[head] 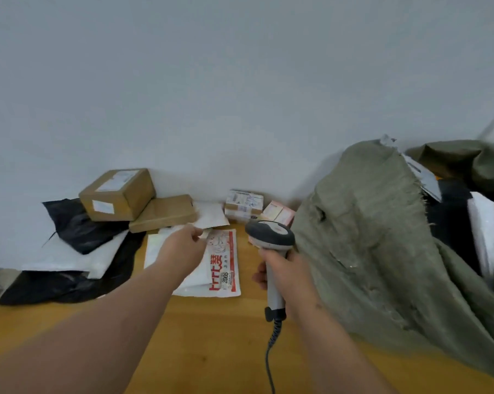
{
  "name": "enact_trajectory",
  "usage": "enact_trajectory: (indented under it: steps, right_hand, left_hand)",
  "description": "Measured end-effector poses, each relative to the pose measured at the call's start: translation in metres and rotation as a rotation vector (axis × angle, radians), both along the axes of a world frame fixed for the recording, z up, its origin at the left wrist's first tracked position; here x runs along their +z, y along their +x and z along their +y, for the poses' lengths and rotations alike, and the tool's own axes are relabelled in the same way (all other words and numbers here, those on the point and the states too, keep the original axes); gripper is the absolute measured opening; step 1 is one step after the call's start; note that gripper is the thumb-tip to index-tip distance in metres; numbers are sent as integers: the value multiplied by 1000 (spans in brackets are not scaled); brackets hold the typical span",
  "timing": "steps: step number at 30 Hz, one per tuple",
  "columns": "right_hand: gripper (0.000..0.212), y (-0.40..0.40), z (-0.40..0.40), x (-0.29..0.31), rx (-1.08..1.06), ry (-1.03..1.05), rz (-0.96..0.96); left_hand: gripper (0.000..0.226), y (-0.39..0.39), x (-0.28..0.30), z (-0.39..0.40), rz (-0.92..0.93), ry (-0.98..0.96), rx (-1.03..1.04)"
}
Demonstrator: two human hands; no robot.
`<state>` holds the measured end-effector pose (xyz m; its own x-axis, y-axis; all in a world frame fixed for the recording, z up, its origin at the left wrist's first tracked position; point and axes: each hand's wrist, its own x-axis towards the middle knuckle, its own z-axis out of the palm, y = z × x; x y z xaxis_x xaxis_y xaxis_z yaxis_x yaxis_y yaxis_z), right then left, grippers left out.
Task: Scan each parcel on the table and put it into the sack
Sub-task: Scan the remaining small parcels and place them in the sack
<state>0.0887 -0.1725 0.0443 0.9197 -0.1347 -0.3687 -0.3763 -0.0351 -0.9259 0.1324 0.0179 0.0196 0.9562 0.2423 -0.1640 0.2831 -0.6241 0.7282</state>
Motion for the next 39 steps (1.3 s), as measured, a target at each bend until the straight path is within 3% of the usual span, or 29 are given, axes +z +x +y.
enact_trajectory:
  steps: [8,15,25,28,35,39]
  right_hand:
    - [14,22,73,-38,-3,-53,92]
    - [10,52,83,-48,-46,-102,119]
    - [11,118,26,-74,-199,-106,76]
    - [30,136,13,-84,-194,-152,69]
    - [30,176,-15,-114,-197,-136,128]
    - [36,183,-21,-125,-170,-93,144]
  left_hand:
    - [40,6,-43,85,154,14,10]
    - [40,35,-52,101,165,-12,-16]
    - [40,112,-60,27,227,-85,-129]
    - [38,132,-67,-1,273,-150,-151]
    - [52,178,-87,-60,365,-75,-291]
    - [50,190,-91,-83,432,-175,-288]
